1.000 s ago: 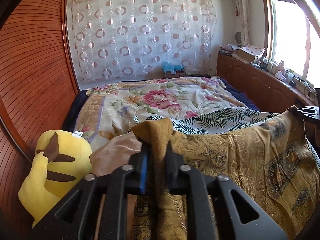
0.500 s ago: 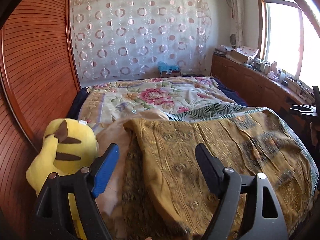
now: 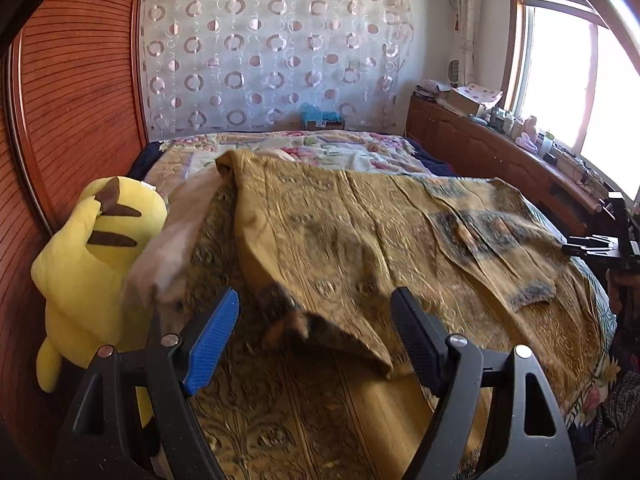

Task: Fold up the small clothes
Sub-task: 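Close both tools on the edge of the folded shirt, then lift and fold the shirt over with both tools, then open both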

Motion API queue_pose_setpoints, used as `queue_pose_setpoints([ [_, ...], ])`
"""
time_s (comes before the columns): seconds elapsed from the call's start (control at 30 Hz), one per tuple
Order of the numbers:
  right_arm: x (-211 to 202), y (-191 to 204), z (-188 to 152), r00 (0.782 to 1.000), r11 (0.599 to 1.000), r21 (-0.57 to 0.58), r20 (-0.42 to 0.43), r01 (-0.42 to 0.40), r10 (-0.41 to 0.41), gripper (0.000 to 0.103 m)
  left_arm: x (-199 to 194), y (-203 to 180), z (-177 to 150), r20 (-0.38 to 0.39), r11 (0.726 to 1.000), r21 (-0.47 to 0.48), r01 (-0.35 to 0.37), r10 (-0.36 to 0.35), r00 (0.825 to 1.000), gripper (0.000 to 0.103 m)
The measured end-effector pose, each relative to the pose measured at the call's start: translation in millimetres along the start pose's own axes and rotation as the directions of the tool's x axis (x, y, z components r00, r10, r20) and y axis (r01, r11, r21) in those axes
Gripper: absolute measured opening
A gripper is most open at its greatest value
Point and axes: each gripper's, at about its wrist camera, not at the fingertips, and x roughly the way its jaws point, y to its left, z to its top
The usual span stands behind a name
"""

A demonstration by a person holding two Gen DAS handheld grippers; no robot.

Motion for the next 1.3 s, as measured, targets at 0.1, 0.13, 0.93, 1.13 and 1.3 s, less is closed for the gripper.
queue_pose_setpoints([
  [0.1,4.0,-9.3,-5.7,1.000,1.000,0.028,-0.020,-0.006,0.006,0.048,0.3,-3.3,-4.4,-0.013,1.000,-0.003,0.006,-0.006,1.000,0.079],
  [0.13,5.2,-10.9,-6.7,1.000,0.999,0.032,-0.024,-0.012,0.013,0.042,0.8,-3.4,-6.0,-0.017,1.000,-0.007,0.005,-0.005,1.000,0.079],
  [0.93,22.3,14.8,-8.0,1.000,0.999,-0.042,-0.001,0.026,-0.027,0.016,21.9,2.7,-0.2,-0.064,0.999,-0.030,-0.037,0.035,0.997,0.049],
  [1.13,20.2,11.9,-8.3,1.000,0.999,-0.041,0.001,0.021,-0.021,0.016,31.0,5.2,-4.6,-0.088,0.998,-0.041,-0.047,0.044,0.995,0.049],
  [1.3,19.7,9.0,-8.1,1.000,0.999,-0.038,0.002,0.015,-0.014,0.016,36.7,6.6,-9.4,-0.106,0.998,-0.040,-0.058,0.053,0.993,0.048],
])
